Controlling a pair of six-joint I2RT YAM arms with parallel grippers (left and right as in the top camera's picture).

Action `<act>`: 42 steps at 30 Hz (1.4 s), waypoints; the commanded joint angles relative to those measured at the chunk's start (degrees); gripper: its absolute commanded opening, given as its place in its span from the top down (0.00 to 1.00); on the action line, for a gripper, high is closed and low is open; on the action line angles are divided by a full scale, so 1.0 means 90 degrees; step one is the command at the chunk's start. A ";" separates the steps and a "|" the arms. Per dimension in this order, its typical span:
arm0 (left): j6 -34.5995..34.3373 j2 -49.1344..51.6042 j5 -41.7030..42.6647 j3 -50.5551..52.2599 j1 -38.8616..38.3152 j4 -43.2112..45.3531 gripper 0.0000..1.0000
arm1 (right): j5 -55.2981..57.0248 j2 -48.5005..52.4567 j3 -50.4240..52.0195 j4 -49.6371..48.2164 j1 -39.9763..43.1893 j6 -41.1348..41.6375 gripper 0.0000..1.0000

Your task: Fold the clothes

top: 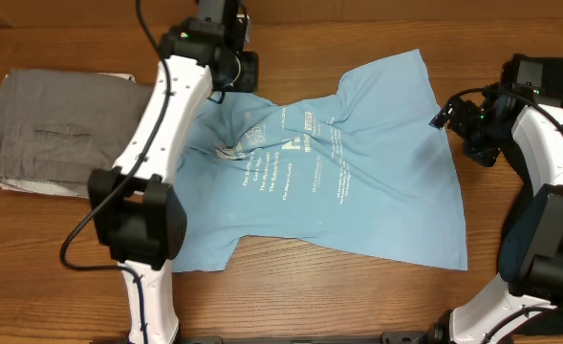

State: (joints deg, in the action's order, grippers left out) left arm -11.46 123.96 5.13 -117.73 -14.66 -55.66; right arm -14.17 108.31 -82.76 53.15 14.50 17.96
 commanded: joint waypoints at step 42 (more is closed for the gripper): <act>-0.0253 0.1396 -0.0629 -0.1081 0.0095 0.0512 0.96 | -0.0007 -0.0051 -0.0095 -0.0024 -0.0010 -0.0044 0.00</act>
State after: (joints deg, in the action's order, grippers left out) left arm -13.54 141.18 -0.86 -122.61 -14.31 -47.92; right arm -14.17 108.31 -82.76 53.12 14.48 17.93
